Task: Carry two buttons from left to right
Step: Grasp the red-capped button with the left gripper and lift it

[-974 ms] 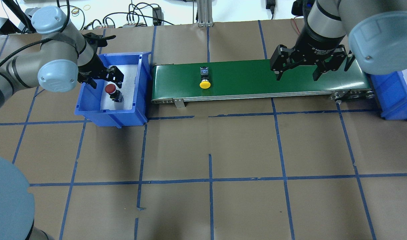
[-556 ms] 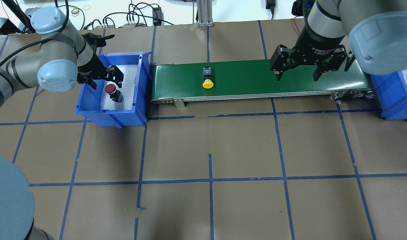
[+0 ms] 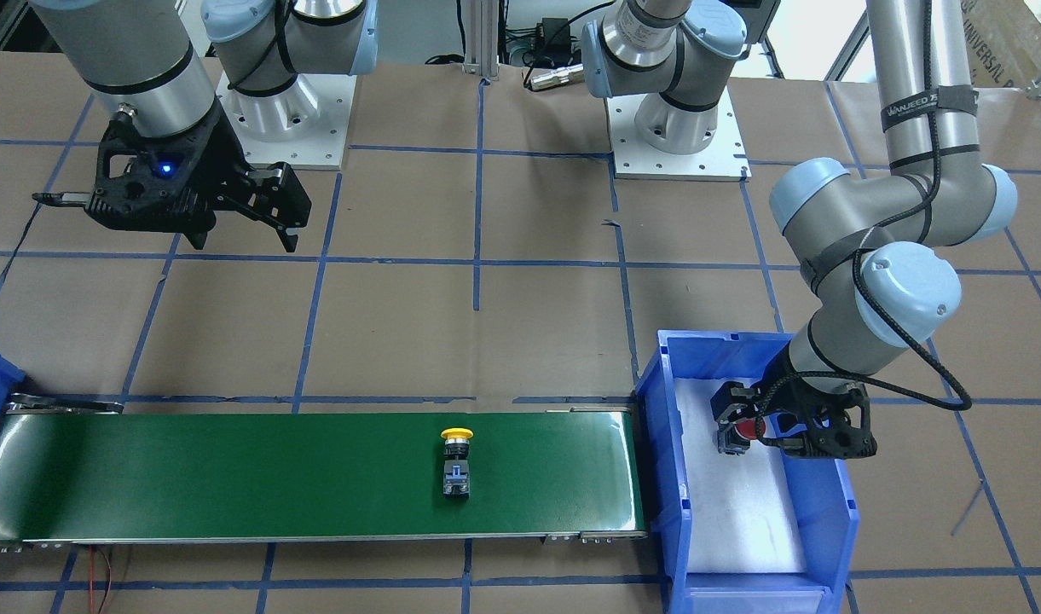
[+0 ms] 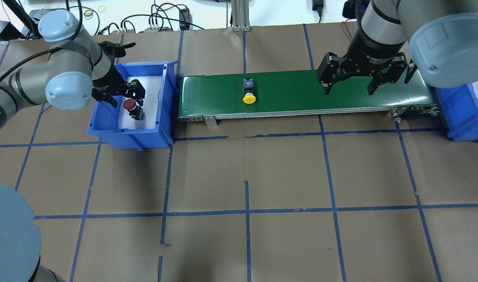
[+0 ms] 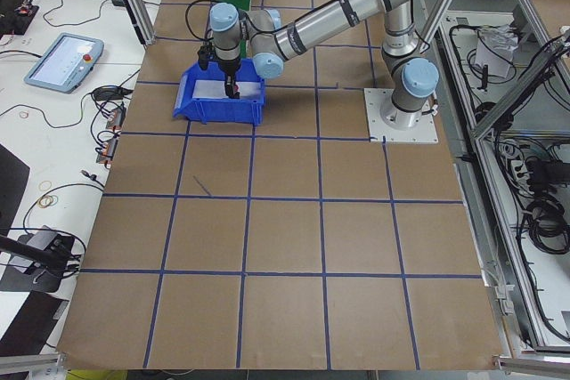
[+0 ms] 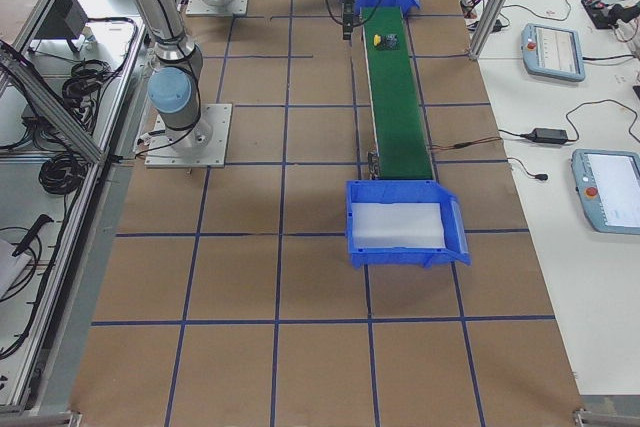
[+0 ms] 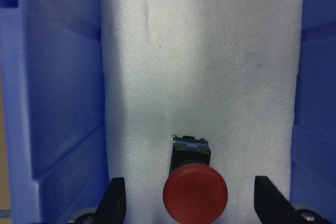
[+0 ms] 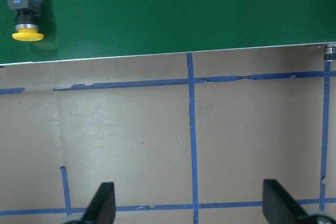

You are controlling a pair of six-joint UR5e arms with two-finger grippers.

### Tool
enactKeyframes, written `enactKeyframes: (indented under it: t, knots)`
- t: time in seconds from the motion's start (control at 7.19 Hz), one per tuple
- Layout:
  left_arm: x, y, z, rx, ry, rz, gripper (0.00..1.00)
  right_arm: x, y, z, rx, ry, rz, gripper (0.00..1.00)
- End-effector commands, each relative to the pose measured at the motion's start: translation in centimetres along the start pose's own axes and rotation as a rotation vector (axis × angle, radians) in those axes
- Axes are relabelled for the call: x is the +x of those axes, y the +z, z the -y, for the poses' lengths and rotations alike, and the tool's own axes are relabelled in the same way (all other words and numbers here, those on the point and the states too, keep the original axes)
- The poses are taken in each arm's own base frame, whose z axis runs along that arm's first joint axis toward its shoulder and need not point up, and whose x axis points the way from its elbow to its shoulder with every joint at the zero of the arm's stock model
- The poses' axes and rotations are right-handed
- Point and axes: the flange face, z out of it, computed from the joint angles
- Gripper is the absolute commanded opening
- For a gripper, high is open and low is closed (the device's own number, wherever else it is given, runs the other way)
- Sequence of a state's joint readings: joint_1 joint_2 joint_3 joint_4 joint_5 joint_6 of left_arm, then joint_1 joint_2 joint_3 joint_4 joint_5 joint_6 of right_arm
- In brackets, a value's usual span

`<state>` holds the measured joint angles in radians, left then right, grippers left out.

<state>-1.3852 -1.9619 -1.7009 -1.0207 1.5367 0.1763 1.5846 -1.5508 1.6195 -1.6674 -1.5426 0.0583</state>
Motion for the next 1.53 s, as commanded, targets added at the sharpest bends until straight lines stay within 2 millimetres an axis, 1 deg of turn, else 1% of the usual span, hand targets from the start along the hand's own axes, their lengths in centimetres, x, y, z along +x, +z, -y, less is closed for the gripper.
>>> enactKeyframes:
  t: [0.0, 0.14, 0.28, 0.42, 0.56, 0.7, 0.83, 0.97, 1.11, 1.25, 1.39]
  knots:
    - [0.1, 0.5, -0.3, -0.009, -0.005, -0.003, 0.33, 0.0, 0.0, 0.0, 0.000, 0.000, -0.001, 1.00]
    - [0.1, 0.5, -0.3, -0.009, -0.011, -0.003, 0.09, 0.0, 0.0, 0.0, 0.000, 0.000, -0.001, 1.00]
    - [0.0, -0.5, 0.3, 0.017, -0.004, 0.000, 0.02, 0.0, 0.0, 0.0, -0.002, 0.000, -0.002, 1.00]
    - [0.0, -1.2, 0.9, 0.033, -0.002, 0.006, 0.01, 0.0, 0.0, 0.0, 0.000, 0.000, 0.001, 1.00]
    - [0.0, -2.7, 1.3, 0.050, 0.002, 0.014, 0.01, -0.1, 0.0, 0.0, 0.000, -0.002, 0.001, 1.00]
    - [0.4, -5.0, 1.4, 0.060, 0.007, 0.020, 0.01, 0.0, 0.0, 0.0, 0.001, 0.000, 0.001, 1.00]
    - [0.9, -8.3, 1.0, 0.042, 0.003, 0.016, 0.01, 0.0, 0.0, 0.0, 0.000, 0.000, 0.001, 1.00]
    - [2.0, -13.0, 0.3, 0.028, 0.015, 0.015, 0.01, 0.0, 0.0, 0.0, 0.001, 0.000, 0.001, 1.00]
    - [3.6, -17.5, 0.0, 0.021, 0.028, 0.048, 0.01, 0.0, 0.0, 0.0, 0.001, 0.000, 0.001, 1.00]
    - [6.8, -20.5, 0.0, 0.020, -0.004, 0.051, 0.01, 0.0, 0.0, 0.0, 0.001, 0.000, 0.001, 1.00]
    - [9.7, -21.3, 0.1, 0.036, -0.022, 0.048, 0.01, 0.0, 0.0, 0.0, 0.001, 0.000, 0.001, 1.00]
